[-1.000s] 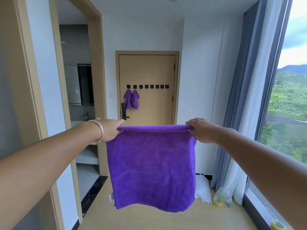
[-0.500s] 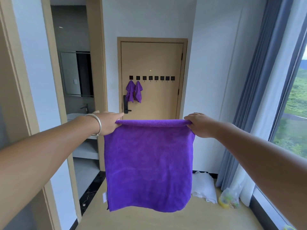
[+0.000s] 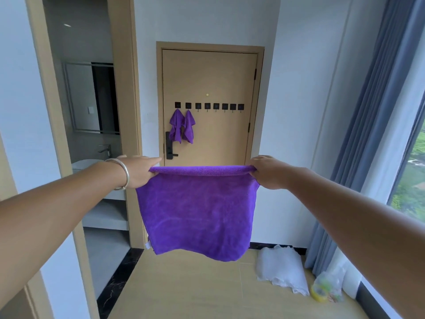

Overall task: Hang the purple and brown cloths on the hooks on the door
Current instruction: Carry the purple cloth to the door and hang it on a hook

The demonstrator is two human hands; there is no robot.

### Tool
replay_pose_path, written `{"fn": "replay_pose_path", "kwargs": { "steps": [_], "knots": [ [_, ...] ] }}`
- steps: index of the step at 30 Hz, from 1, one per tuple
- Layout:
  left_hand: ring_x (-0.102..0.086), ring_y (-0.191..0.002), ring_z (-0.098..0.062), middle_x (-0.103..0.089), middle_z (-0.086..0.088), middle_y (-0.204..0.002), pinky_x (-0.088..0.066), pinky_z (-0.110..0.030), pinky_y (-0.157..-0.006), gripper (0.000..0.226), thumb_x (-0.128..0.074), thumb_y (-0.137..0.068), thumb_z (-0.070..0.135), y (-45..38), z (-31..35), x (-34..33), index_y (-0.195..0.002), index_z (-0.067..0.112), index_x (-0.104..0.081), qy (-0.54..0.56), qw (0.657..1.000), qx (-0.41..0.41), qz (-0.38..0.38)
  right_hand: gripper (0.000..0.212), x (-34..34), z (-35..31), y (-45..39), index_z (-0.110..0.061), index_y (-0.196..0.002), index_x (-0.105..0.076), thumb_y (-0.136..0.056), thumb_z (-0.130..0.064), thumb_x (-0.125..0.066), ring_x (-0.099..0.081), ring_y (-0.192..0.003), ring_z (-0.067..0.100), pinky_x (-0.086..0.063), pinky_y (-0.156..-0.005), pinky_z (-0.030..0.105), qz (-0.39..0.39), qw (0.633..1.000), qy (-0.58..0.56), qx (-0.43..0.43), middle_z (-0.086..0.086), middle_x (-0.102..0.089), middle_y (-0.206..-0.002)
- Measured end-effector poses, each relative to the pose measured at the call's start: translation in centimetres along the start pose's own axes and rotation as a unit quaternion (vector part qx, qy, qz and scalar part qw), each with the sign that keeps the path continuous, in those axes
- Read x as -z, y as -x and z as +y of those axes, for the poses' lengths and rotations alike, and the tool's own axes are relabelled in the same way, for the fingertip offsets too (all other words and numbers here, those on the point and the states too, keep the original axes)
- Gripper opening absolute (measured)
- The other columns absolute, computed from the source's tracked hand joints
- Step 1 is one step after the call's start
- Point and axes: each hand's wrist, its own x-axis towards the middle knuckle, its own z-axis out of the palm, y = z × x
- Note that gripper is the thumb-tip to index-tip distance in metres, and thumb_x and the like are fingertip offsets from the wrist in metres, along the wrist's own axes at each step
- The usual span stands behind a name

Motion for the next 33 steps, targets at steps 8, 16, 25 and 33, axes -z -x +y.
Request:
{"fn": "replay_pose_path", "kwargs": {
  "steps": [8, 16, 25, 33],
  "knots": [
    [-0.044, -0.132, -0.023, -0.044, 0.003, -0.147, -0.034, -0.043, -0.108, 0.047, -0.026, -0.102, 0.042, -9.6, -1.8, -2.7, -0.148, 0.029, -0.027, -0.005, 1.000, 0.010, -0.013, 0.022, -2.9, 3.4, -9.4, -0.014, -0.089, -0.052, -0.099, -0.016, -0.032, -0.037, -0.095, 0.014, -0.025, -0.080, 0.023, -0.001, 1.000, 0.012, 0.020, -0.002, -0.048, -0.090],
    [-0.039, -0.091, -0.014, -0.051, 0.001, -0.108, -0.032, -0.029, -0.081, 0.023, -0.031, -0.101, 0.039, -23.1, -1.5, -3.5, -0.112, 0.024, -0.045, -0.011, 1.000, 0.023, 0.008, 0.029, -3.9, 9.9, -20.9, -0.024, -0.075, -0.045, -0.101, -0.021, -0.031, -0.040, -0.106, 0.018, -0.041, -0.094, 0.040, 0.009, 1.000, -0.003, 0.024, -0.006, -0.048, -0.088],
    [-0.045, -0.129, -0.021, -0.042, 0.002, -0.149, -0.041, -0.034, -0.100, 0.048, -0.031, -0.102, 0.041, -35.9, -0.8, -3.8, -0.149, 0.031, -0.028, 0.009, 0.999, 0.036, 0.027, 0.024, -4.6, 17.0, -32.4, -0.023, -0.083, -0.047, -0.100, -0.022, -0.030, -0.042, -0.111, 0.022, -0.043, -0.095, 0.046, 0.017, 0.999, -0.022, 0.022, 0.001, -0.050, -0.095],
    [-0.055, -0.112, -0.024, -0.057, 0.002, -0.127, -0.046, -0.040, -0.095, 0.038, -0.030, -0.100, 0.045, -46.7, -3.2, -7.8, -0.132, 0.028, -0.042, -0.005, 1.000, 0.016, 0.011, 0.022, -8.5, 20.3, -41.8, -0.019, -0.087, -0.049, -0.101, -0.019, -0.031, -0.041, -0.114, 0.021, -0.038, -0.095, 0.035, 0.001, 1.000, -0.019, 0.021, 0.000, -0.049, -0.097]
  ]
}}
